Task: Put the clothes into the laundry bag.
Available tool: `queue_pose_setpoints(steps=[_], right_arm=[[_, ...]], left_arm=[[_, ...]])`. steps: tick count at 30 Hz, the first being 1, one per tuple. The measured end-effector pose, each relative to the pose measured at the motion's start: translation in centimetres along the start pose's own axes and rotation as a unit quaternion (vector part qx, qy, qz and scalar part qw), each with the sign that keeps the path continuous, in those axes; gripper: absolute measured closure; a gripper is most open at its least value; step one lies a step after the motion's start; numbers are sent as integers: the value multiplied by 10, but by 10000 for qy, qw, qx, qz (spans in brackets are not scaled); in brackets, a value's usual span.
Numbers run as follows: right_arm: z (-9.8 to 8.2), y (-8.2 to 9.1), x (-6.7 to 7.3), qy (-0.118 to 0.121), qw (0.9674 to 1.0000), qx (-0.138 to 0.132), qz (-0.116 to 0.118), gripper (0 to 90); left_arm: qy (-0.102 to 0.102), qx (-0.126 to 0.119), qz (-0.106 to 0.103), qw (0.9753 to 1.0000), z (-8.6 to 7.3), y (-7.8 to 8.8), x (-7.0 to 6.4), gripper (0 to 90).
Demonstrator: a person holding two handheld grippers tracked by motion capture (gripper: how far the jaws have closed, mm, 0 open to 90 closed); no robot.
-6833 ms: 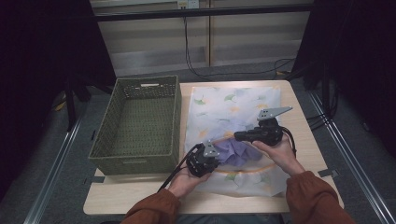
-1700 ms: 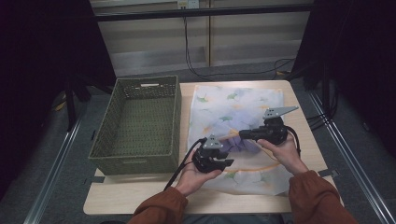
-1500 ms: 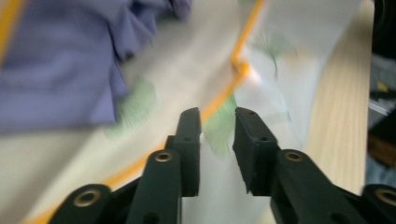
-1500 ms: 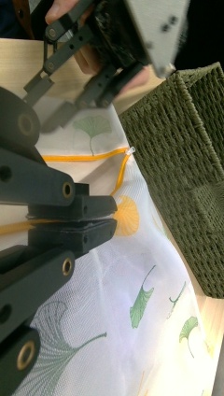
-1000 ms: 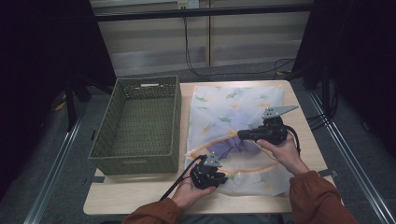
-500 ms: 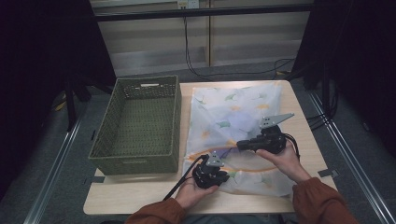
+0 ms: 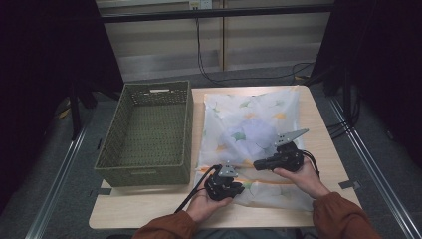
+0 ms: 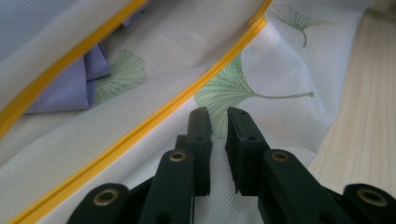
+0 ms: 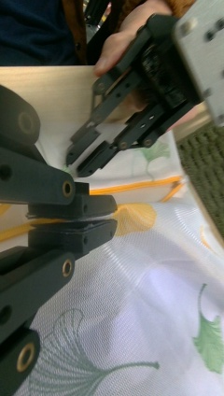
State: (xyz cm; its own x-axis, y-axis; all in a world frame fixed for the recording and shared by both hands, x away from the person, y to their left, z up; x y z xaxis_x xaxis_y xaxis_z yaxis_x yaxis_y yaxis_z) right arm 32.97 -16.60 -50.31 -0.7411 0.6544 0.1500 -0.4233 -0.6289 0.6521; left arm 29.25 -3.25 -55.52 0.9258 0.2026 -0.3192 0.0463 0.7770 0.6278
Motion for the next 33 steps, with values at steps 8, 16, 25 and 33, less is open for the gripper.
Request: queue_pose_setpoints(steps=[8,16,25,33], right_arm=[[-18,-12,0,32,9993,353,70,861],[-28,-22,-6,84,9982,600,-45,856],[-29,-28,-4,143,9979,617,-127,796],[-16,-23,4,126,9994,332,-26,716]], left_arm=[[7,-19,24,10000,0,0,0,794],[38,-20,-48,10000,-1,0,-2,751],[240,-108,16,9997,-4,18,6,736],[192,31,93,9998,-12,19,6,724]])
Point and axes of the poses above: each handheld gripper's, and its own axes: y roughly backward along the jaws, z roughly out of its top, x roughly to its left, the point moved 8 cm from there along -y, roughly forward along the jaws, and after that the axes turned 13 degrees about -z, right-handed, at the moved point
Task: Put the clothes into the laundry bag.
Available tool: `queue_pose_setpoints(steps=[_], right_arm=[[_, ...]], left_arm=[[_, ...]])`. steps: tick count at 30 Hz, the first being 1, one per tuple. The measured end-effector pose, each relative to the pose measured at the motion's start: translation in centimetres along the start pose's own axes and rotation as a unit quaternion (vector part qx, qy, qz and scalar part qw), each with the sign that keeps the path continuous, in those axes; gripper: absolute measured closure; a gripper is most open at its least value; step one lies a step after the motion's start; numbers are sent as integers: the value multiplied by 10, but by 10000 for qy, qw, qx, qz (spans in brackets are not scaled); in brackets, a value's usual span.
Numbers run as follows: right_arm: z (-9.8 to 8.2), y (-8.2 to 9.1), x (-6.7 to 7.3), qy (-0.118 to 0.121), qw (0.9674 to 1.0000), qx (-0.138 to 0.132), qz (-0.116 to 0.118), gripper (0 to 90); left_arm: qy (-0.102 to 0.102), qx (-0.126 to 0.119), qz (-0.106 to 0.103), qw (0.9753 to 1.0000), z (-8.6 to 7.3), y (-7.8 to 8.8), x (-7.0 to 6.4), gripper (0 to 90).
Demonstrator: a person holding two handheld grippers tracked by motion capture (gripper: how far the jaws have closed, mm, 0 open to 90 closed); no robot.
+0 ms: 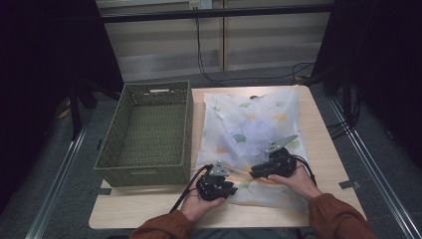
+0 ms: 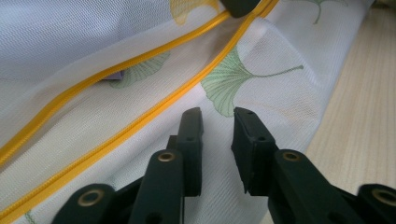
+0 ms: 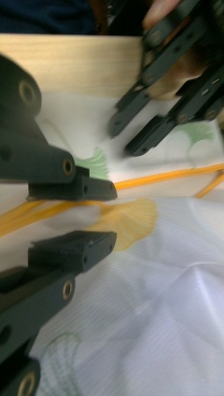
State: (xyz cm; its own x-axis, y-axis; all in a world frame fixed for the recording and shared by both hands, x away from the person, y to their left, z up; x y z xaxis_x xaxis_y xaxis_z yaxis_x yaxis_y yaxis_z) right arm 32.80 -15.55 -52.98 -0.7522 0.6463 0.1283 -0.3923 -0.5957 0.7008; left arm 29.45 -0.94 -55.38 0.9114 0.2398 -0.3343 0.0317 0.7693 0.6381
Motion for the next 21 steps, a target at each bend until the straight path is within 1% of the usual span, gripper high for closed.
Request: queue_pose_setpoints(steps=[2,3,4,6,8,9,11,13,14,16,17,18,19,21], right_arm=[[7,5,2,-1,9999,-145,-17,724],[11,7,2,3,9997,-236,-15,750],[16,10,3,-19,9994,-358,39,756],[25,13,3,-23,9987,-519,-5,750],[34,12,1,-34,9980,-631,-75,757],[37,11,1,-13,9979,-642,-74,759],[41,4,-1,36,9981,-600,-159,757],[41,-7,-4,68,9985,-496,-224,746],[40,-11,-5,86,9987,-427,-281,729],[34,-20,-10,156,9987,-253,-424,728],[30,-26,-13,161,9990,-130,-408,713],[30,-26,-13,161,9990,-130,-408,713],[27,-29,-14,172,9989,-81,-428,712],[24,-34,-13,183,9991,14,-391,703]], left_arm=[[-16,-16,-18,10000,0,0,0,734],[11,-20,-16,10000,0,0,0,735],[10,-19,-17,10000,0,0,1,738],[10,-28,-25,10000,0,0,1,739],[-37,-10,-11,10000,0,0,1,739],[-50,4,-6,10000,0,0,1,739],[-19,-26,-21,10000,0,0,1,738],[-28,-20,-29,10000,0,0,1,738],[-58,16,-12,10000,0,0,1,738],[-132,40,12,9999,0,0,1,736],[-144,76,13,9999,0,0,1,735],[-80,9,-23,10000,0,0,0,735],[-80,8,-38,10000,0,0,1,735],[-83,6,-38,10000,0,0,1,735]])
Point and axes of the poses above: each handheld gripper's, and its own axes: y roughly backward along the jaws, z roughly out of its top, x roughly to its left, the point moved 8 cm from there along -y, roughly forward along the jaws, and after that the axes turned 13 degrees about -z, right-handed, at the moved point
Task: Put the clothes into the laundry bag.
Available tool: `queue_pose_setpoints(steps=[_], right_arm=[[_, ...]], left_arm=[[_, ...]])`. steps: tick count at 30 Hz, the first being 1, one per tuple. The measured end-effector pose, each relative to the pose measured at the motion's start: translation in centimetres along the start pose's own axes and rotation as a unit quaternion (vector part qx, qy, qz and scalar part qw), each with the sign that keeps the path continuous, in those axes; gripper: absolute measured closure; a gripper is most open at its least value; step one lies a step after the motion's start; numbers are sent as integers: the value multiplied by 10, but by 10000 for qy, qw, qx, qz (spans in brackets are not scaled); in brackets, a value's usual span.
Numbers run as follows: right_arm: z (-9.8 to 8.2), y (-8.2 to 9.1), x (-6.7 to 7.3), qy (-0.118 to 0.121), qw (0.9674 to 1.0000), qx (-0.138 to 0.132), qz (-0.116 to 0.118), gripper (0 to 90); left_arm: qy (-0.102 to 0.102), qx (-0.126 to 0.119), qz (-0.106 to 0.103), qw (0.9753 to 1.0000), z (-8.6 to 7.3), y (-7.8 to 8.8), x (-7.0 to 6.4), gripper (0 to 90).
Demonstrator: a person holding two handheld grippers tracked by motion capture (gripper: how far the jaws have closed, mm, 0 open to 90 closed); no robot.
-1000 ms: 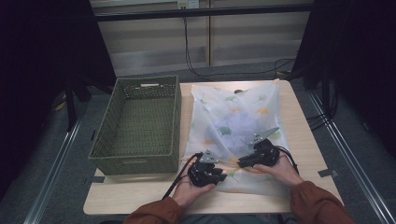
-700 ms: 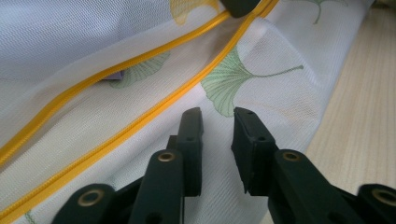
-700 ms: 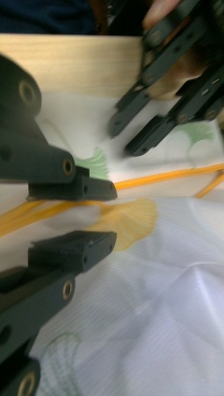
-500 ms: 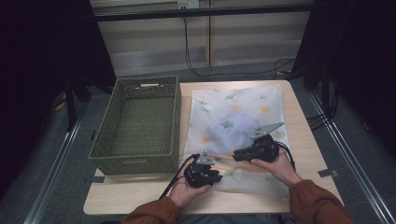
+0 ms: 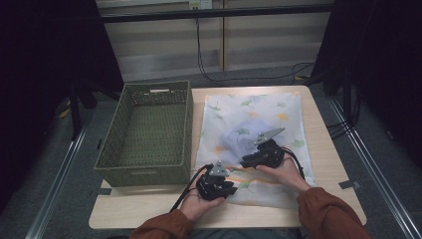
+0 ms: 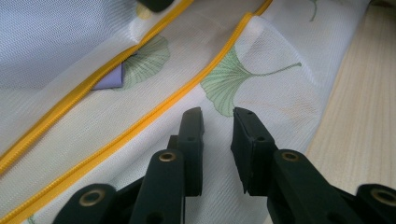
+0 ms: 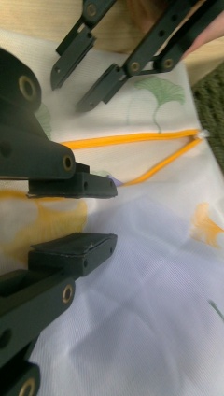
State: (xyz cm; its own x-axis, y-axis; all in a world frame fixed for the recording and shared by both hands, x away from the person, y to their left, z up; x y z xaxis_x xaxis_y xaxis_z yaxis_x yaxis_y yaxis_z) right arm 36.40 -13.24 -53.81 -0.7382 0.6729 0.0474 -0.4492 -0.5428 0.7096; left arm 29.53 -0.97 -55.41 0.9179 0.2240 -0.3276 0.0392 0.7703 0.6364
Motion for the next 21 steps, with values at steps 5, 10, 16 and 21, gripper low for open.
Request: queue_pose_setpoints(steps=[5,10,16,21], right_arm=[[-6,-10,3,213,9995,199,-72,679],[-12,-14,4,556,9979,302,-168,686],[-11,-14,4,824,9948,330,-498,878],[-3,-1,7,449,9987,166,-193,890]], left_arm=[[-3,0,2,10000,0,0,0,735],[-8,0,15,10000,0,0,0,735],[-42,-49,34,10000,1,-1,0,735],[-21,-22,50,10000,1,-1,0,736]])
Point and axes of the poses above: each handheld gripper's, and its own axes: y roughly backward along the jaws, z roughly out of its top, x roughly to its left, the point moved 8 cm from there along -y, roughly forward along the jaws, and after that the axes turned 13 degrees about -z, right-handed, at the moved point
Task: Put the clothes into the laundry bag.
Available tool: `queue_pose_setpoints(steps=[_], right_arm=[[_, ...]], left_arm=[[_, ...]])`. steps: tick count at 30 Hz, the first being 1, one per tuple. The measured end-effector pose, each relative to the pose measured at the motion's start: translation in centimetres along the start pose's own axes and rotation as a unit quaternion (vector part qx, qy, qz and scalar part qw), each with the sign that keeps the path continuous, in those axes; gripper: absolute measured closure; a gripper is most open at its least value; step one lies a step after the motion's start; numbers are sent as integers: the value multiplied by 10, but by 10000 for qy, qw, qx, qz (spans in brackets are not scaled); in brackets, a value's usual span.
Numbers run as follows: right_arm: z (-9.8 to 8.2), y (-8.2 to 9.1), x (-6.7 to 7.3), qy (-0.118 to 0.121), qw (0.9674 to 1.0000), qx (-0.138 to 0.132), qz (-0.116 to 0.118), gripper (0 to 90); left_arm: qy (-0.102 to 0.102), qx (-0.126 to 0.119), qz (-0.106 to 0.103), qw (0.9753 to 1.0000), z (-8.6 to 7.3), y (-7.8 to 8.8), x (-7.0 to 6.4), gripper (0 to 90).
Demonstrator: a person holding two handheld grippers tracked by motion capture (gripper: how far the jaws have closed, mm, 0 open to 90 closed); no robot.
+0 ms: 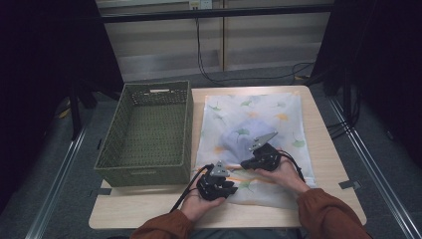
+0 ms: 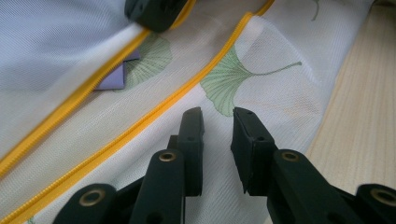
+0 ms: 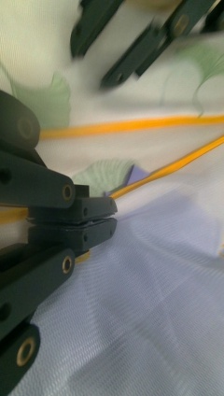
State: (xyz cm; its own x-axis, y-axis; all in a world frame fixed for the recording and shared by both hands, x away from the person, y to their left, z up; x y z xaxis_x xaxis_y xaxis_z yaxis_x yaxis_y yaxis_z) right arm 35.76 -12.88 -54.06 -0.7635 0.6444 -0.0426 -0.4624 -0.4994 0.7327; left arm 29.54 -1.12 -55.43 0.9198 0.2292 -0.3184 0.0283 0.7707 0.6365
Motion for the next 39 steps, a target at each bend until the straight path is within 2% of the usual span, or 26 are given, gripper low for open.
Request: queue_pose_setpoints(steps=[1,2,5,8,10,11,14,16,19,20,25,26,27,31,32,37,39], right_arm=[[0,0,0,0,10000,0,0,890],[3,5,1,-46,9999,-113,35,890],[17,28,6,-270,9975,-564,322,891],[22,43,14,-375,9946,-762,598,892],[20,48,20,-385,9936,-761,744,892],[15,49,28,-339,9937,-659,841,891],[8,49,35,-274,9935,-525,975,892],[-2,45,39,-202,9948,-316,945,891],[-18,31,35,-185,9962,-4,850,891],[-20,29,33,-238,9963,29,828,889],[-23,18,27,-182,9978,114,624,872],[-23,17,26,-184,9977,117,635,866],[-22,15,24,-177,9982,98,562,851],[-21,16,16,-372,9980,57,508,789],[-21,18,13,-446,9976,-12,529,779],[-17,26,10,-521,9970,-225,524,744],[-15,30,9,-598,9964,-307,520,735]], left_arm=[[-19,-11,-4,10000,0,0,0,736],[-11,-20,-3,10000,0,0,0,736],[9,-39,11,10000,0,-1,0,737],[15,-23,41,10000,0,-1,0,744],[17,-16,61,10000,0,-1,0,744],[23,-16,70,10000,0,-1,0,744],[21,-38,83,10000,0,-1,0,744],[43,-44,79,9999,1,-1,0,744],[43,-80,75,9999,1,-2,-1,742],[41,-74,70,9999,1,-2,-1,740],[100,5,-36,9999,1,-2,-2,722],[134,-75,-75,9999,2,-4,-3,722],[110,-1,-112,9999,2,-4,-4,723],[61,8,-144,9999,5,-10,-9,723],[67,-7,-159,9999,6,-11,-9,723],[81,-16,-187,9998,5,-9,-8,704],[89,-117,-203,9997,7,-7,-8,694]])
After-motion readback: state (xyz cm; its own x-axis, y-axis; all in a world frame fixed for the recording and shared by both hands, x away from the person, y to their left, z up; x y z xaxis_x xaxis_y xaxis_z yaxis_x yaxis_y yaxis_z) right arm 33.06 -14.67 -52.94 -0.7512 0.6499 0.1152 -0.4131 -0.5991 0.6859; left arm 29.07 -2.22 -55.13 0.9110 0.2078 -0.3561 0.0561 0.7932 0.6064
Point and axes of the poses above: each handheld gripper's, and its own axes: y roughly backward along the jaws, z roughly out of its top, x roughly to its left, the point moved 8 cm from there along -y, roughly forward along the jaws, and after that the axes turned 13 degrees about -z, right-handed, at the moved point
